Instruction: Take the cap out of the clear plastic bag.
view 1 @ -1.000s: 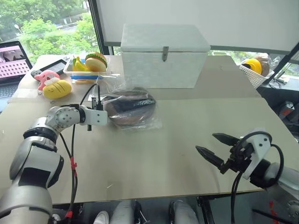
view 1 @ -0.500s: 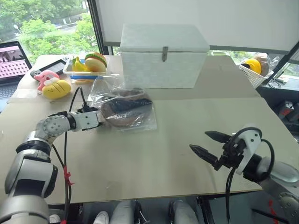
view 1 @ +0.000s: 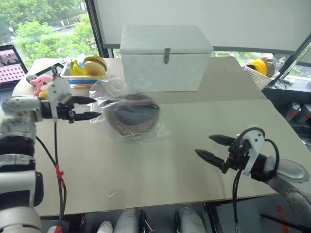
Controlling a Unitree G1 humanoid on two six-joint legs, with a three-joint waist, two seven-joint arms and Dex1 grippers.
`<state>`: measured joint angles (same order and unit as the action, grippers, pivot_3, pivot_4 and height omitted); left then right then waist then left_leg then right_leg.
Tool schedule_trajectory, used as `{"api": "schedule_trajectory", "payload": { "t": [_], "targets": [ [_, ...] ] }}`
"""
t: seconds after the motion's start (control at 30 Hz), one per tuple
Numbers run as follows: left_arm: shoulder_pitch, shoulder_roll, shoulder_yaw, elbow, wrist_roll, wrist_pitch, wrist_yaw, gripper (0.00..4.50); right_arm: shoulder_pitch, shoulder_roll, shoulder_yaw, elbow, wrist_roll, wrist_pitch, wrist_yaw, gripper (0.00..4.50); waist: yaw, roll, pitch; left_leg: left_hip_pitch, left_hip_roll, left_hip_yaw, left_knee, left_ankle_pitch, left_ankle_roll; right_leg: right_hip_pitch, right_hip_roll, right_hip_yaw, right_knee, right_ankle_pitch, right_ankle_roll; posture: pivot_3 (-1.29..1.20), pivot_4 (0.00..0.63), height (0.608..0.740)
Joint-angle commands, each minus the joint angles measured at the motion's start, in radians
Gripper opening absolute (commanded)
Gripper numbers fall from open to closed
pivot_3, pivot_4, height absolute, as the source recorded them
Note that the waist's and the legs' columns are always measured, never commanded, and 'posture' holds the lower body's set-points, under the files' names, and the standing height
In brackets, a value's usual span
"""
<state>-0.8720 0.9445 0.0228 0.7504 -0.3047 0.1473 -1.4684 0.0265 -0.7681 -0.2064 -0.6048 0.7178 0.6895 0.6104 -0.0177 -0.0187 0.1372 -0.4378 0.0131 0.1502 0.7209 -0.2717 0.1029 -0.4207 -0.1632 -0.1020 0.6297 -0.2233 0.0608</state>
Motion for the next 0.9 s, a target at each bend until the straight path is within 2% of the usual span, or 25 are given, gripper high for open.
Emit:
{"api": "schedule_trajectory", "payload": {
  "t": [0.03,0.13,0.33,0.43,0.53,0.7,0.9],
  "targets": [
    [-0.056,0.039,0.052,-0.011,-0.031,0.079,-0.029,3.04,-0.032,-0.007,-0.012,0.002,-0.012,-0.022,0.02,4.5,0.001,0.0,0.0,0.0,0.0,0.0,0.0,0.0,0.0,0.0,0.0,0.0,0.0,0.0,0.0,0.0,0.15,0.723],
    [-0.056,0.021,0.047,-0.057,-0.028,0.085,-0.049,3.04,-0.042,-0.006,-0.012,0.012,-0.019,-0.02,0.031,4.5,0.008,0.0,0.0,0.0,0.0,0.0,0.0,0.0,0.0,0.0,0.0,0.0,-0.001,0.0,0.0,0.0,0.15,0.723],
    [0.143,-0.156,-0.073,-0.516,-0.072,0.158,-0.036,3.04,-0.055,-0.004,-0.011,0.011,-0.025,-0.009,0.04,4.5,0.025,0.0,0.0,0.0,0.0,-0.001,0.002,0.0,0.0,0.003,-0.001,0.0,-0.001,0.0,-0.001,0.0,0.15,0.723],
    [0.277,-0.198,-0.148,-0.637,0.016,0.036,0.002,3.04,-0.052,-0.001,-0.022,-0.002,-0.02,0.001,0.031,4.5,0.011,0.0,0.0,0.0,0.0,-0.001,0.002,0.0,-0.001,0.002,0.0,0.001,-0.001,0.0,-0.001,0.0,0.15,0.723],
    [0.324,-0.254,-0.192,-0.625,0.097,-0.082,0.087,3.04,-0.026,0.0,-0.041,-0.03,-0.012,0.011,0.013,4.5,0.005,0.0,0.0,0.001,0.0,0.0,0.0,0.002,-0.004,0.001,0.001,0.001,-0.001,-0.001,-0.003,0.0,0.15,0.723],
    [0.299,-0.351,-0.211,-0.513,0.265,-0.301,0.326,3.04,0.035,0.007,-0.083,-0.091,0.008,0.03,-0.023,4.5,0.023,0.0,0.0,0.004,0.001,-0.001,0.0,0.004,-0.006,0.002,0.0,0.001,0.0,-0.001,-0.006,0.0,0.15,0.723],
    [0.22,-0.343,-0.214,-0.351,0.44,-0.456,0.546,3.04,0.078,0.017,-0.12,-0.131,0.023,0.039,-0.059,4.5,0.031,0.0,0.0,0.004,0.001,-0.002,0.0,0.003,-0.005,0.002,-0.001,0.001,-0.001,0.001,-0.007,0.0,0.15,0.723]
  ]
}}
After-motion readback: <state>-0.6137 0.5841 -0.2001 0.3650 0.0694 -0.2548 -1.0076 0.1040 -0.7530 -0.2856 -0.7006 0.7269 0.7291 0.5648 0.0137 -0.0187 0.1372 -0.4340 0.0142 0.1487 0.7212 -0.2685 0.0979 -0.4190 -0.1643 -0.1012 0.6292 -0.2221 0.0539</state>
